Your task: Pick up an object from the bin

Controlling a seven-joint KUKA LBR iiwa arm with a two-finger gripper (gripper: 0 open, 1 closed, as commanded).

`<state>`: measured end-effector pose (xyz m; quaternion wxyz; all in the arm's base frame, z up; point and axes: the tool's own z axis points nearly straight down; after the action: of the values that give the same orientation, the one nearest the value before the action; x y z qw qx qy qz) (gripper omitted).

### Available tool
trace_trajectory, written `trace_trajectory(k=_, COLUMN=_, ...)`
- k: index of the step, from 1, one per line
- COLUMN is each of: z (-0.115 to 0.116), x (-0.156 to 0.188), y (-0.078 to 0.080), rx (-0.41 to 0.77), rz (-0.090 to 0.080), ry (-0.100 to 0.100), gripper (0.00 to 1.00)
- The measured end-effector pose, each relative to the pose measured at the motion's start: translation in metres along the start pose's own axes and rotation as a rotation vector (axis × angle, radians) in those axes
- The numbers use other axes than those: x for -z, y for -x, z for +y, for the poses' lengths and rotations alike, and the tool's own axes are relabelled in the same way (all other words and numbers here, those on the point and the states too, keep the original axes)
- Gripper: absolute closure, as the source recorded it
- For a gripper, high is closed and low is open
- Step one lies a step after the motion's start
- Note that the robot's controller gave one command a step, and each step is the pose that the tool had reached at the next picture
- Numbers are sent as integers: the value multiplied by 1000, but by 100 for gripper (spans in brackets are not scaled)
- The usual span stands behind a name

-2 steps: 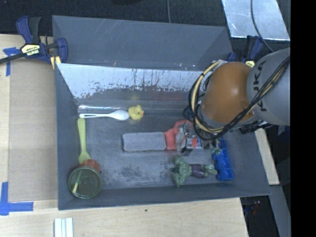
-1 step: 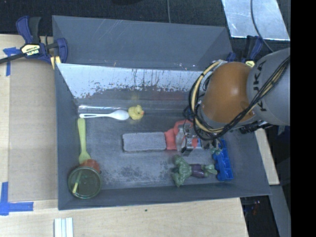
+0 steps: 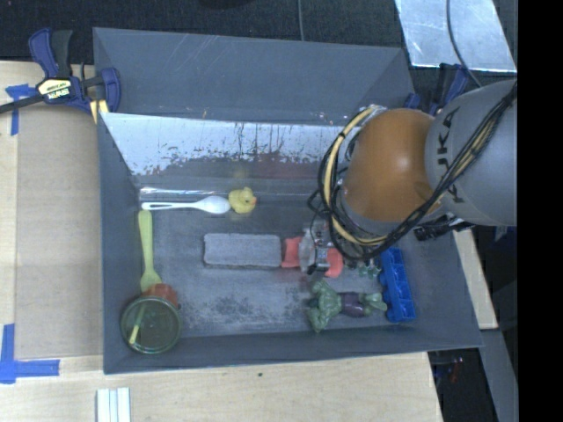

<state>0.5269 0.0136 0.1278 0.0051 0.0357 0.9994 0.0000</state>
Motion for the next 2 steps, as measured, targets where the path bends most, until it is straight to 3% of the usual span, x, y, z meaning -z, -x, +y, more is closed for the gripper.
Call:
trace_trajectory(k=1, z=40, x=-19, y=-21, rx=-100, rz=4, ry=-1, gripper=100)
trace_trajectory(k=2, z=69, x=-35, y=-21, rx=-284, rz=-2, ry=0, gripper=100)
